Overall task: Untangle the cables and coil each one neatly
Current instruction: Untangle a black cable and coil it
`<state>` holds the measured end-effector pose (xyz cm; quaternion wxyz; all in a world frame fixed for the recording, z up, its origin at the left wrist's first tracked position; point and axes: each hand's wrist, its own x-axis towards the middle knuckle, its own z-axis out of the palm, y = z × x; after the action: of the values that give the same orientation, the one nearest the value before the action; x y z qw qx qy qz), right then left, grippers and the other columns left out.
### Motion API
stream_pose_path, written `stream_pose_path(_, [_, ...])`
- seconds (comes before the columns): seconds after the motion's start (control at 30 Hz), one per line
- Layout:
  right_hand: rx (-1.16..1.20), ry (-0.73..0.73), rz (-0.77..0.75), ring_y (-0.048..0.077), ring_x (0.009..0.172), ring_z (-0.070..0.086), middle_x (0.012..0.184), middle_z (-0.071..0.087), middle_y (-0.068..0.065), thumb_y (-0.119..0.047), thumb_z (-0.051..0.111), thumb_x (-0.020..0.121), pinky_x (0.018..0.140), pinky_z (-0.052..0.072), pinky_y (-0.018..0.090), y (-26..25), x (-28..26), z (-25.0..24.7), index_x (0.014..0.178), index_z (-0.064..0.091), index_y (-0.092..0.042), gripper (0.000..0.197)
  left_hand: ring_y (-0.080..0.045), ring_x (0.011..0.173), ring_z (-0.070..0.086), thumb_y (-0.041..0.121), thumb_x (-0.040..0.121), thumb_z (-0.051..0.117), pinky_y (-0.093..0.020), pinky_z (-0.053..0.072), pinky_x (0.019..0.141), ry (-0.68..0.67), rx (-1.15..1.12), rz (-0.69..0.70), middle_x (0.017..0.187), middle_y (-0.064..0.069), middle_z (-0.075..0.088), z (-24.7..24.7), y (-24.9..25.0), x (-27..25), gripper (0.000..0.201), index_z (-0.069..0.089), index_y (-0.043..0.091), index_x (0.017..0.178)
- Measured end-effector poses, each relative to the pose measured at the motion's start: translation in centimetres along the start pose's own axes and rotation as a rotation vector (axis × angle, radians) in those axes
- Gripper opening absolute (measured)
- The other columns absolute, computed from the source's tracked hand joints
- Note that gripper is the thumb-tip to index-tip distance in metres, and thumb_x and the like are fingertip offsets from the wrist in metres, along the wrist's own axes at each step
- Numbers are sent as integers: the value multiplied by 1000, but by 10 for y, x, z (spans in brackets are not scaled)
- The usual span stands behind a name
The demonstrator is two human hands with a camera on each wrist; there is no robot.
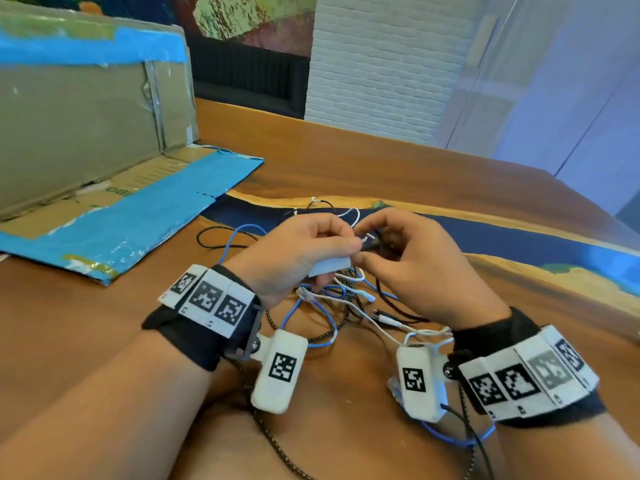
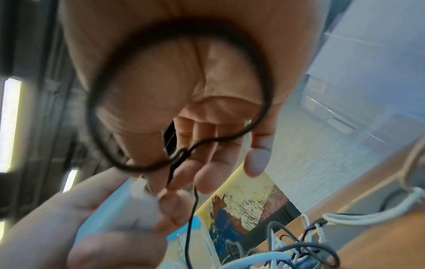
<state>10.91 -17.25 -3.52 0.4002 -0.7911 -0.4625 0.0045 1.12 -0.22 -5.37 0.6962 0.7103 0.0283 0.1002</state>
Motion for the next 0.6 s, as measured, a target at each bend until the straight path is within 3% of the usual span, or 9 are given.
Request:
stream_pose_path(0.1, [240, -5, 82, 17, 61, 57, 75, 67, 0, -8, 74, 91, 63, 52, 37, 14, -10, -8, 116, 71, -27, 32, -16, 50, 47, 9, 92, 70, -25, 39, 45, 43, 57, 5, 67, -1, 61, 1, -1, 1, 7, 74, 11, 97])
stream_pose_path(0.2, [632, 54, 174, 21, 57, 57, 78, 68, 9, 3, 64, 93, 55, 50, 31, 30, -16, -15, 118, 71, -12, 30, -19, 61, 58, 8, 89, 74, -28, 48, 56, 153, 8, 79, 76, -6, 66, 0, -2, 5, 15, 80, 16, 99])
stream_pose_path(0.27, [905, 127, 199, 21, 65, 65, 81, 70, 10, -1, 62, 89, 61, 56, 31, 34, -19, -17, 120, 68, -5, 32, -16, 82, 70, 9, 90, 73, -26, 55, 73, 164, 62, 85, 84, 2, 75, -1, -4, 7, 20, 80, 21, 105])
stream_pose_path(0.33, [1078, 171, 184, 21, 73, 70, 89, 74, 9, -4, 59, 87, 70, 61, 32, 35, -23, -16, 121, 66, -5, 35, -12, 94, 72, 9, 89, 74, -24, 56, 81, 117, 140, 54, 93, 6, 78, 2, -5, 5, 25, 80, 27, 106])
stream_pose_path(0.4, [1143, 163, 165, 20, 73, 72, 98, 76, 10, -6, 55, 89, 72, 62, 33, 32, -27, -11, 123, 66, -6, 35, -16, 88, 72, 5, 90, 73, -28, 56, 85, 57, 162, 22, 93, 2, 77, 10, -8, 3, 36, 74, 28, 118])
stream_pose_path(0.47, [1137, 154, 141, 21, 67, 71, 105, 76, 11, -9, 53, 92, 68, 62, 34, 30, -30, -5, 123, 66, -8, 33, -19, 85, 71, 3, 90, 73, -35, 55, 85, 28, 89, 14, 97, -2, 76, 18, -10, 2, 58, 56, 27, 141])
stream_pose_path(0.53, [1106, 186, 121, 20, 54, 63, 108, 75, 11, -11, 52, 95, 58, 55, 34, 30, -30, -3, 122, 68, -9, 32, -23, 93, 71, 11, 88, 76, -40, 53, 86, 44, -69, 25, 113, -5, 74, 20, -9, 1, 74, 43, 30, 152])
stream_pose_path(0.6, [1099, 231, 113, 17, 43, 51, 110, 75, 12, -7, 47, 101, 51, 46, 30, 31, -30, -6, 121, 69, -9, 30, -23, 107, 69, 23, 91, 71, -40, 51, 93, 88, -253, 62, 129, -7, 70, 19, -5, 0, 67, 43, 30, 152])
